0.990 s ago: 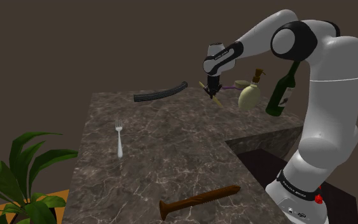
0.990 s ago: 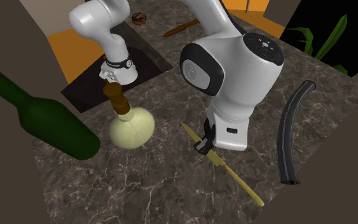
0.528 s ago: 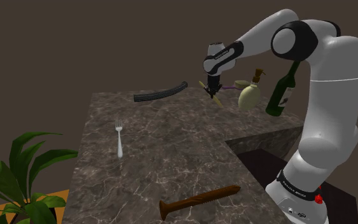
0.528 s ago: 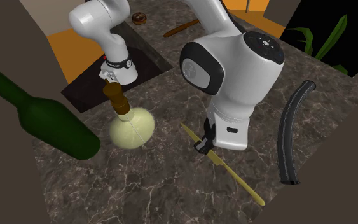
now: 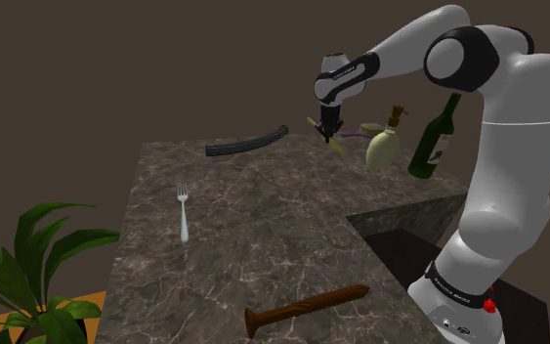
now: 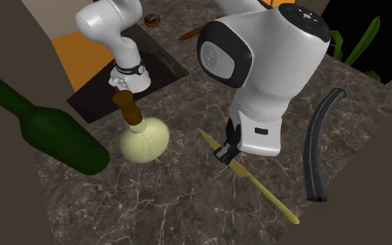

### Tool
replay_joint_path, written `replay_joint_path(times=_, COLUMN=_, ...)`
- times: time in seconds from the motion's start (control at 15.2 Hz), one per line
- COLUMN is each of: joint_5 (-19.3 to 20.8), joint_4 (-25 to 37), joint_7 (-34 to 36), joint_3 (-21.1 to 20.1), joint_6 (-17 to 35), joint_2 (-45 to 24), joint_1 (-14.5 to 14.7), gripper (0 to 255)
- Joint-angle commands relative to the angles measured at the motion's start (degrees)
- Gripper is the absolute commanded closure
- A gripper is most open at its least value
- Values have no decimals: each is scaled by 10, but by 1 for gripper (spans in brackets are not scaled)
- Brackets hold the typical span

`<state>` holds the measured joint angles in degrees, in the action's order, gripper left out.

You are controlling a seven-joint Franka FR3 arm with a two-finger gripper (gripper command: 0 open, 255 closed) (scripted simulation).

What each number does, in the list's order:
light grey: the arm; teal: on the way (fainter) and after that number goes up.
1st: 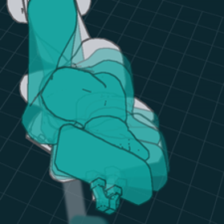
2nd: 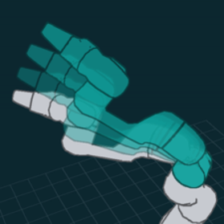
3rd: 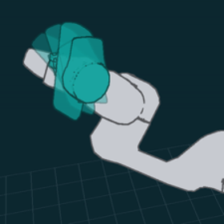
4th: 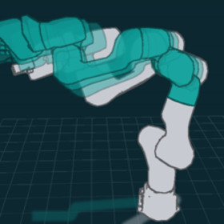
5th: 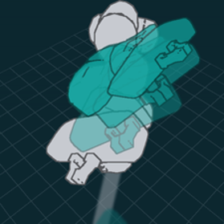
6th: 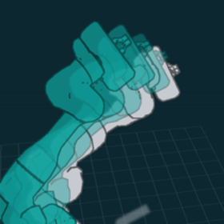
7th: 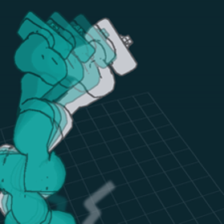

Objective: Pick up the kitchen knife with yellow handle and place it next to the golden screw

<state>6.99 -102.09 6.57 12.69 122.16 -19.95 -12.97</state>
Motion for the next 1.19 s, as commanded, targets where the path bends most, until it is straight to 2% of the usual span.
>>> replay_joint_path(times=0.0, joint_5=1, joint_4=7, joint_7=-1, joint_3=0, joint_6=-13, joint_2=6, joint_1=1, gripper=255)
replay_joint_path(times=0.92, joint_5=2, joint_4=69, joint_7=-12, joint_3=1, joint_6=-106, joint_2=38, joint_1=3, gripper=255)
replay_joint_path(times=1.12, joint_5=19, joint_4=-18, joint_7=18, joint_3=-3, joint_6=-87, joint_2=102, joint_1=22, gripper=255)
